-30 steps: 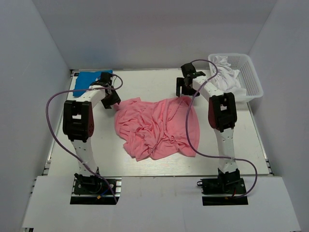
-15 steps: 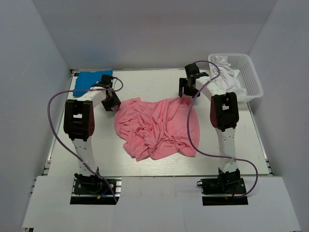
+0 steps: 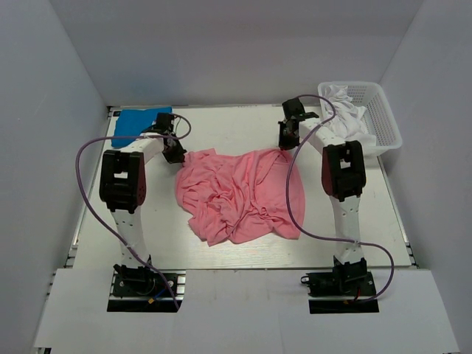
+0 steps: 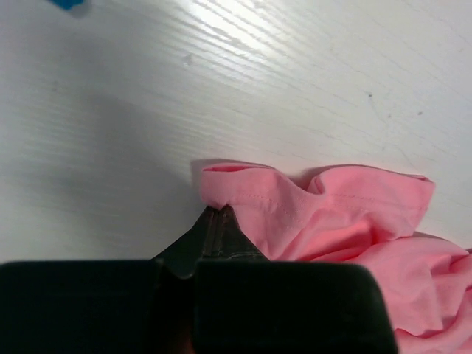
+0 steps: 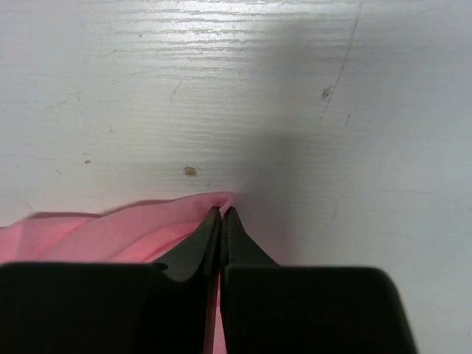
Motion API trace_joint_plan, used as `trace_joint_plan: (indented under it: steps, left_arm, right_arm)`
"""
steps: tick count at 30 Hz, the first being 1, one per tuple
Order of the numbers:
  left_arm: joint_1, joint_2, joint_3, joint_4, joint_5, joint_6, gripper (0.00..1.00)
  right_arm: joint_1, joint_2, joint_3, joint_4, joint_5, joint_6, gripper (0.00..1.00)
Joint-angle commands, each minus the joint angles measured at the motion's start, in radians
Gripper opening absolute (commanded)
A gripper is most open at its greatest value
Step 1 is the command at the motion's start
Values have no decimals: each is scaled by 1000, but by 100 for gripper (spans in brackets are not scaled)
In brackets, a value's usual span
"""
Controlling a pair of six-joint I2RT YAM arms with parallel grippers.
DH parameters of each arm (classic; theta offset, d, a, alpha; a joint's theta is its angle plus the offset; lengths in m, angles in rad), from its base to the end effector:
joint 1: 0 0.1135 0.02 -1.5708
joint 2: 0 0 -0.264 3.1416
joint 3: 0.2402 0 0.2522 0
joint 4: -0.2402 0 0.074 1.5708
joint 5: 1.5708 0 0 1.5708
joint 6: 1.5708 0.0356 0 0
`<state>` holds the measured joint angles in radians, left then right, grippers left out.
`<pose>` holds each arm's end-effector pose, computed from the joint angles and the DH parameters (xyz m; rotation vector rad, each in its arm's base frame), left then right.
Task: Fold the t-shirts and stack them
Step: Flatten out the tshirt
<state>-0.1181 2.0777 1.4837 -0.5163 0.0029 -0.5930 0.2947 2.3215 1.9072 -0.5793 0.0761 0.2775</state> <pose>0.4304 -0.0512 0.1587 -0.6347 2.6265 -0.2242 0.4871 0.1450 0.1711 0.0069 2.5646 0.1212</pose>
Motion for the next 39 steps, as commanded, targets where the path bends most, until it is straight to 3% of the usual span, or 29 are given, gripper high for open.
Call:
trace_joint_plan:
  steps: [1,9,25,39]
  left_arm:
    - [0,-50,-25,56,39,24,0]
    - [0,-214,105,62,-129,36,0]
    - [9,-784,87,194,-446,206,0]
    - [0,-1108,174,265,-452,317,0]
  right_arm:
    - [3,-114,-7,32,36,-21,0]
    - [0,-319,-52,160,36,-133,0]
    - [-2,-818,-183,243,235,-257,0]
    - [0,-1269,-316,367,82,-403,0]
